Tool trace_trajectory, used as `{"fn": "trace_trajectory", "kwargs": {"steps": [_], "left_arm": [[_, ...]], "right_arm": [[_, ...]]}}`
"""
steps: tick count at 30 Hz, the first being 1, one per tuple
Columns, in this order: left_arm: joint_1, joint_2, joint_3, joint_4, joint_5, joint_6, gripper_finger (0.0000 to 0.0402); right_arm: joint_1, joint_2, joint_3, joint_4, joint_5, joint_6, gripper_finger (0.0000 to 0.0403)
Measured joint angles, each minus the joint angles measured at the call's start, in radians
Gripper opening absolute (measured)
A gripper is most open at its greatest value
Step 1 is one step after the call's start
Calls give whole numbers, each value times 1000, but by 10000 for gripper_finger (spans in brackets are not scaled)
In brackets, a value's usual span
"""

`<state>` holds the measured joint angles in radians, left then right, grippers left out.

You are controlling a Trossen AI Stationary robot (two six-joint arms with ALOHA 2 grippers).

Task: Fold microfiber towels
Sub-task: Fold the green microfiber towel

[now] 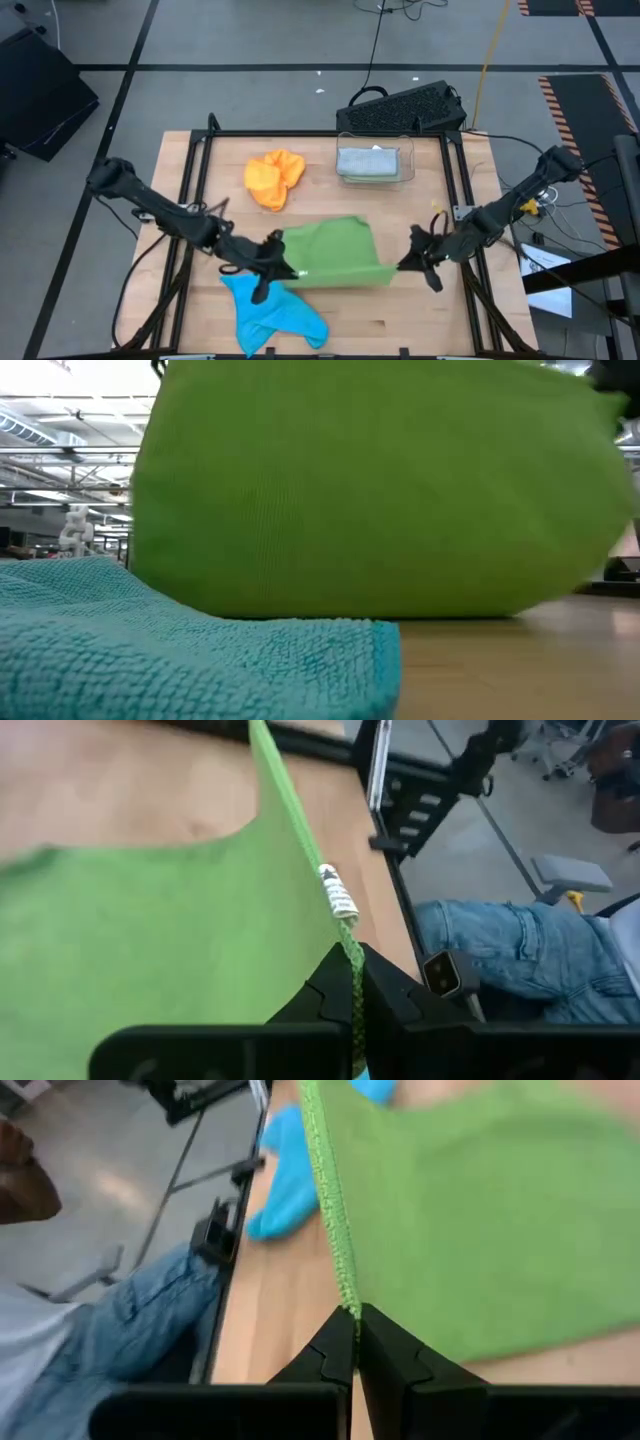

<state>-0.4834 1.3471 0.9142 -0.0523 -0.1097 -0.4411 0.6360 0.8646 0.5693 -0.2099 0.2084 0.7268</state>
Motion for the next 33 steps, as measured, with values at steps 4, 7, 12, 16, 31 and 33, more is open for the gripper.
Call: {"fn": "trace_trajectory", "kwargs": {"steps": [4, 7, 12, 16, 31, 33], "left_arm": [[-30, 71, -17, 23, -3, -71, 13], [-47, 123, -17, 30, 4, -98, 16], [-66, 168, -17, -6, -37, -165, 5], [-75, 174, -16, -90, -143, -259, 14], [-40, 174, -16, -417, -404, -437, 14], [-19, 183, -21, -444, -418, -459, 6]], "right_arm": [[41, 70, -47, 107, -3, 70, 4], [54, 131, -56, 159, -3, 73, 4], [24, 228, -55, 153, 54, 5, 4], [-29, 300, -55, 157, 52, -104, 4], [-322, 450, -55, 319, 267, -445, 4], [-361, 456, -55, 332, 228, -461, 4]]}}
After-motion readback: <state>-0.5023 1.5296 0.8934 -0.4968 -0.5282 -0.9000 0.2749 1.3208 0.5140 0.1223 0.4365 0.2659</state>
